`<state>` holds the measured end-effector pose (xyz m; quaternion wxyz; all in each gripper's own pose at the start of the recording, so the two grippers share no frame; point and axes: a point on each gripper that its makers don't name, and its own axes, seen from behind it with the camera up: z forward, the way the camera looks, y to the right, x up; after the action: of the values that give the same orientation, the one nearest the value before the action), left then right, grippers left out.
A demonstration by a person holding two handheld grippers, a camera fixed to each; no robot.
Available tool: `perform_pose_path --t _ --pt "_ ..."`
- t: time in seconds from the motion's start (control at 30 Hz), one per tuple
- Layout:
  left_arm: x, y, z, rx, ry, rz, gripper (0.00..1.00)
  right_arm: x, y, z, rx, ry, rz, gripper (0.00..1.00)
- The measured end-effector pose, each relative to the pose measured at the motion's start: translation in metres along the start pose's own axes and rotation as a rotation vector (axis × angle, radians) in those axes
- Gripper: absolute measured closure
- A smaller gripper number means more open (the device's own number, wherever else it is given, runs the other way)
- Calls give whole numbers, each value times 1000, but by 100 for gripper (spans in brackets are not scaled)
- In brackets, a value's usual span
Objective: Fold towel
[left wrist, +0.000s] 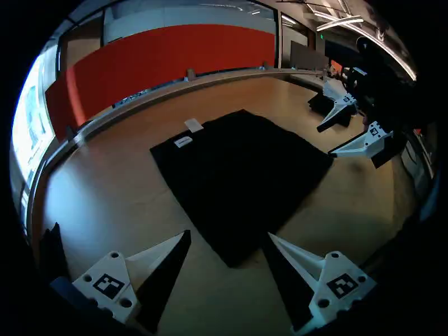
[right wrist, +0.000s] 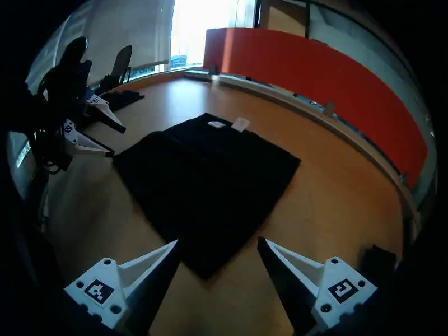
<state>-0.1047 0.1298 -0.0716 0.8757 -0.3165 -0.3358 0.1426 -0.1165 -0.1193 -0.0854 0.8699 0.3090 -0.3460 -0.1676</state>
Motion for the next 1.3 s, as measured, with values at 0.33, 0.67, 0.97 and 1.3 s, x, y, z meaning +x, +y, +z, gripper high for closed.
perform_pose_path --t 0.33,0.67,0.97,1.3 --pt "-25 7 12 -17 -90 12 10 -21 -6 7 40 -50 6 2" --pt "-31 8 17 -26 -125 -20 11 -30 -10 8 73 -75 11 9" --pt "-31 13 18 -39 -139 -8 22 -33 -8 6 91 -78 18 23" --pt "-31 18 18 -39 -158 -10 37 -34 -4 4 95 -84 19 52"
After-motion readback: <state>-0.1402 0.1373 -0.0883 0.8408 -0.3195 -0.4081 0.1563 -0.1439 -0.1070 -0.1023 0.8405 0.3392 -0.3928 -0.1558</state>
